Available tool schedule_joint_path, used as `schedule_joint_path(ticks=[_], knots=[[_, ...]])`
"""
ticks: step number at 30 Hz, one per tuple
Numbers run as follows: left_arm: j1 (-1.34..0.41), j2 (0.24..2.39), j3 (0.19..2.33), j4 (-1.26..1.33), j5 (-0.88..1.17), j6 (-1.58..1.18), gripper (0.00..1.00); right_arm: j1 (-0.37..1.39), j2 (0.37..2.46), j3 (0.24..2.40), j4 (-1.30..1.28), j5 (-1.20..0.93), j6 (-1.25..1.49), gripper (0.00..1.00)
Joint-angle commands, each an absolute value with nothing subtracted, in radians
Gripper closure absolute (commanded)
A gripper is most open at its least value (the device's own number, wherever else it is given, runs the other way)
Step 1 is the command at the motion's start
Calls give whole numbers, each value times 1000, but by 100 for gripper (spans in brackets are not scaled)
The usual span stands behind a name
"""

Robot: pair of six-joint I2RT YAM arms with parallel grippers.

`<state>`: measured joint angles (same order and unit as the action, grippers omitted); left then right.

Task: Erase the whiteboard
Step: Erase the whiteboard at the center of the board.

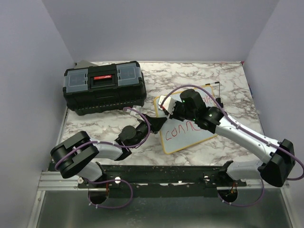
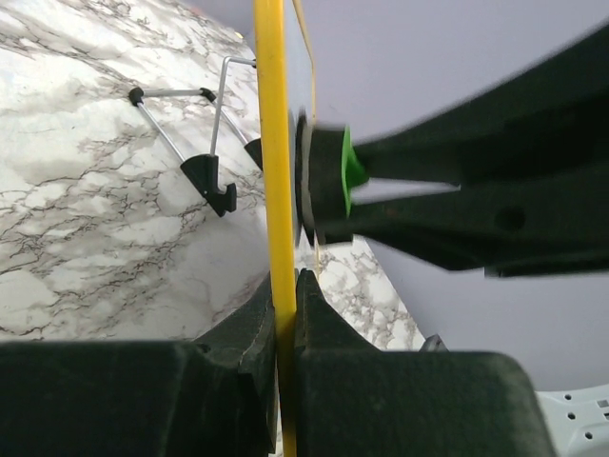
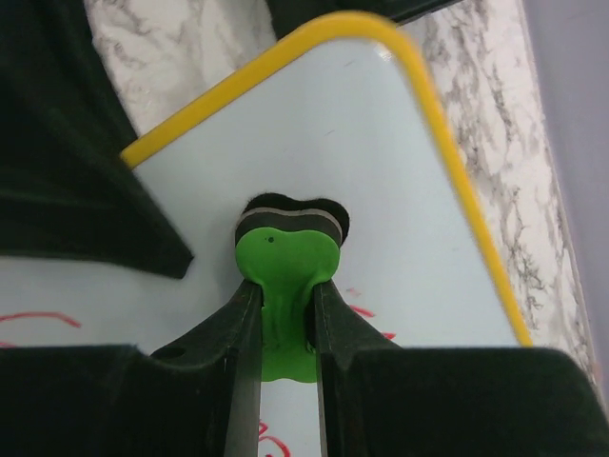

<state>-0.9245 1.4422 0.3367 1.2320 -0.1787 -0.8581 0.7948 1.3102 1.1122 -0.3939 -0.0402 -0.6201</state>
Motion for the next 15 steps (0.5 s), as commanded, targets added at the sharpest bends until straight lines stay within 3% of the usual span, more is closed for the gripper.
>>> schedule_joint_path(ticks=[1,6,10,15], knots=[[-939,1449,350,1180,-114,-757,100,797,1223,982,-483,-131,-737,99],[-939,1444,352,1176,-113,-759,100,797,1212,955,-448,-75,-717,99],[-939,1435,345,1170,-116,-759,100,797,1287,1064,-368,48,-623,99],[-939,1428,341,1166,-117,-753,100,796,1347,1167,-372,36,-545,99]])
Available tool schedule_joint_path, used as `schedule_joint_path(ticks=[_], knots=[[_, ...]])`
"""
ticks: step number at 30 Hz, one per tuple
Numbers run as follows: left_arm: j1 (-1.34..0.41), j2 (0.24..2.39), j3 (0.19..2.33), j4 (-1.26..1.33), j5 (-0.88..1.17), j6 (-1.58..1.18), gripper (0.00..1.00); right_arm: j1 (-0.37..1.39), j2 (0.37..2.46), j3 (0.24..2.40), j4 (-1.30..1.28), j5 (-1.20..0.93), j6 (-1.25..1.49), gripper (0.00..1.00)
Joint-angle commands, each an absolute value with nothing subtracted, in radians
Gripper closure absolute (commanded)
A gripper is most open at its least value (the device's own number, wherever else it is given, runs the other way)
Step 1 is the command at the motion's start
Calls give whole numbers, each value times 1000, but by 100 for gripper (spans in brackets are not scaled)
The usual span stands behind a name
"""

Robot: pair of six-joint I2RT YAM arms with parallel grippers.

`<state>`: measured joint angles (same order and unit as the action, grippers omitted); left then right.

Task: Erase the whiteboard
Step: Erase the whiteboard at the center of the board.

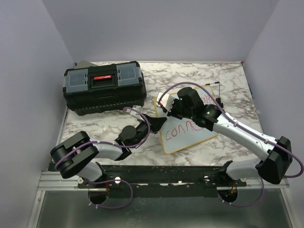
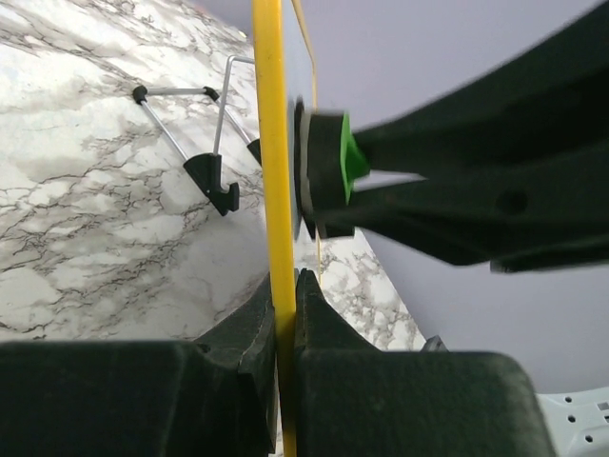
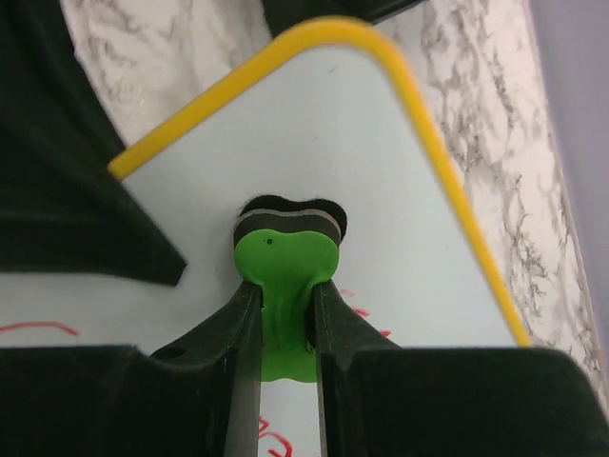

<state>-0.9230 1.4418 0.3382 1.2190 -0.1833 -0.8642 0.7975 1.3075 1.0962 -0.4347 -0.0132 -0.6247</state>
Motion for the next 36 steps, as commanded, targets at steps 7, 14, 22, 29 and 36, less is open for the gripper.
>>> schedule_joint_path(ticks=[7,14,22,29,36], knots=[[-940,1427,342,1171,-114,-749,100,789,1286,1064,-519,-168,-660,99],[-940,1418,326,1173,-120,-742,100,732,1254,1016,-400,-106,-560,99],[-939,1418,329,1168,-120,-741,100,727,1375,1180,-420,-142,-495,99],[-939,1416,333,1167,-117,-739,100,724,1267,1054,-545,-365,-632,99],[-940,1420,337,1170,-109,-739,100,638,1187,997,-327,-175,-477,99]])
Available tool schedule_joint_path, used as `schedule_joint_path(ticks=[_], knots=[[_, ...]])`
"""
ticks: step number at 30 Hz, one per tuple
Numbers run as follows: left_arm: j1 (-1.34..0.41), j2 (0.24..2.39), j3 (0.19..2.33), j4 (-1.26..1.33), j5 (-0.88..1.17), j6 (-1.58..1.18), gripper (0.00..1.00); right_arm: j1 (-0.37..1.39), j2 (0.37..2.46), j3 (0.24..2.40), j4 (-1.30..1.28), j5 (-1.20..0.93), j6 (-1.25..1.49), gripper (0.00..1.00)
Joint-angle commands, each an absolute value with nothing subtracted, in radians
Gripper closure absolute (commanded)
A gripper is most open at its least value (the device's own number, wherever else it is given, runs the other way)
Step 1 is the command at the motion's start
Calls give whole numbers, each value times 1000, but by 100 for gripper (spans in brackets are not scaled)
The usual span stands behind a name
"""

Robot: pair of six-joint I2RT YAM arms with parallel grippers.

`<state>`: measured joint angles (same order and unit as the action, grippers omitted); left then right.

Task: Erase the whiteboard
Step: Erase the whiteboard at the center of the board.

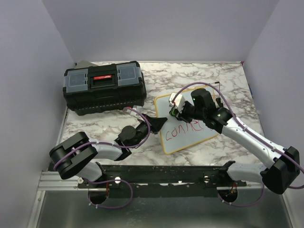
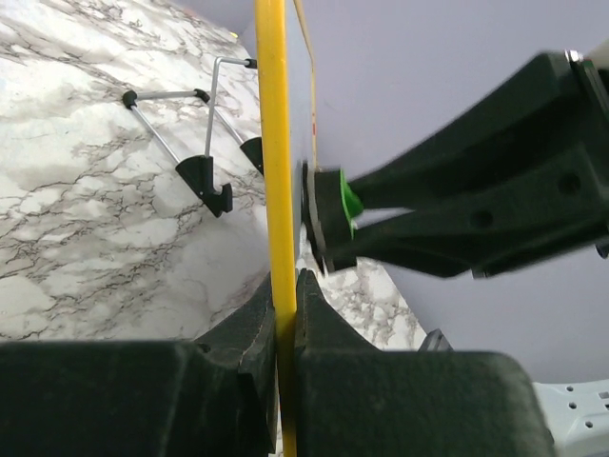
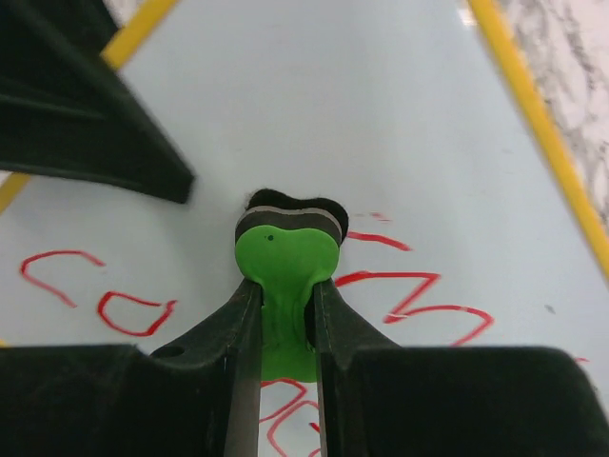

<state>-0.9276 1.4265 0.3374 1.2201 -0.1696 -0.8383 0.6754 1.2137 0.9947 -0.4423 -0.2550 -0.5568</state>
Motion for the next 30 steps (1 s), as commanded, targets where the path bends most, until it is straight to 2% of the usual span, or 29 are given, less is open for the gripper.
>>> schedule_joint_path(ticks=[1,5,9,12,15,17,22,30], knots=[[-940,1419,337,1169,-109,-740,100,636,1195,1010,-315,-162,-467,99],[-943,1417,337,1166,-110,-739,100,636,1267,1104,-298,-140,-411,99],[-943,1413,335,1164,-110,-740,100,637,1324,1195,-417,-296,-438,99],[-943,1408,332,1162,-113,-738,100,636,1289,1158,-530,-466,-556,99],[-943,1411,333,1167,-114,-738,100,636,1228,1083,-606,-541,-654,99],[-943,1415,333,1175,-114,-741,100,636,1192,1026,-576,-494,-645,99],[-943,1431,336,1186,-109,-746,100,597,1159,954,-320,-192,-435,99],[-945,1431,331,1191,-109,-747,100,577,1297,1121,-315,-166,-350,99]])
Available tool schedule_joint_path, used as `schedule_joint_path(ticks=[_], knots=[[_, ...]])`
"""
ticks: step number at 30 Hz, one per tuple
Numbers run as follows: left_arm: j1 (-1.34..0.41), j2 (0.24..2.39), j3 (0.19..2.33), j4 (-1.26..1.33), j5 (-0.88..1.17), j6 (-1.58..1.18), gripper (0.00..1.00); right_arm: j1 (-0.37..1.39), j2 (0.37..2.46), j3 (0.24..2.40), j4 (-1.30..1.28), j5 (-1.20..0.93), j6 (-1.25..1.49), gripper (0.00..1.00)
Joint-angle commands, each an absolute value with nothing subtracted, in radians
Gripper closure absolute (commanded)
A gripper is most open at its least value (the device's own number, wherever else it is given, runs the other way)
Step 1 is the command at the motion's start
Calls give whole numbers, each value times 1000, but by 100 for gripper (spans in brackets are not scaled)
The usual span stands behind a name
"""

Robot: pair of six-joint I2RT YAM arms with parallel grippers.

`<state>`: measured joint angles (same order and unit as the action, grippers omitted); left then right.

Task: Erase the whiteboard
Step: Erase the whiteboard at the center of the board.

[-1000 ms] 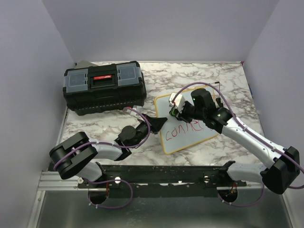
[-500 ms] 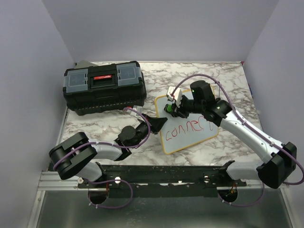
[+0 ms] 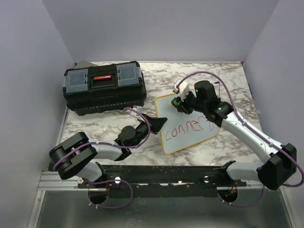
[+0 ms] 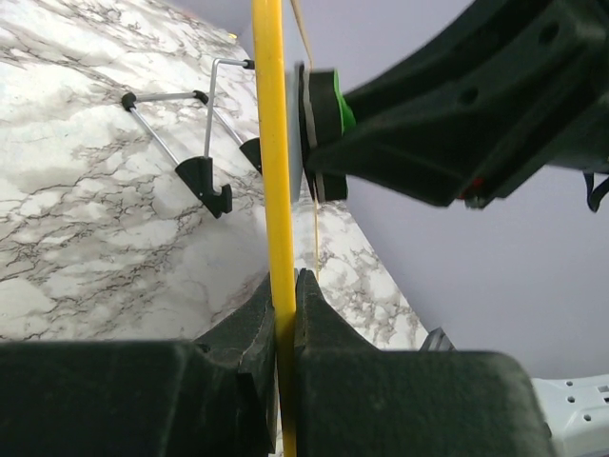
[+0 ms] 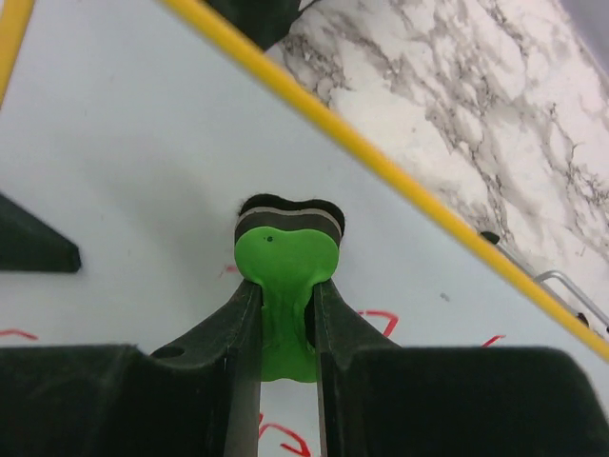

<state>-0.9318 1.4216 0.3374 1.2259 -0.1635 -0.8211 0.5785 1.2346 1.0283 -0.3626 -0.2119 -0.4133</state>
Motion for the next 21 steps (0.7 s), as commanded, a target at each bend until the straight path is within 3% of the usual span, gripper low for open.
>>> schedule_joint_path(ticks=[1,7,10,17,21], knots=[[-945,1431,330,1191,-109,-748,100,578,1307,1136,-328,-190,-351,99],[-945,1434,333,1198,-108,-748,100,600,1287,1114,-522,-485,-539,99],[-945,1437,334,1199,-106,-746,100,605,1254,1059,-562,-514,-597,99],[-945,1436,333,1200,-103,-746,100,597,1220,988,-306,-128,-386,99],[-945,1429,327,1199,-104,-745,100,568,1262,1064,-259,-76,-299,99]])
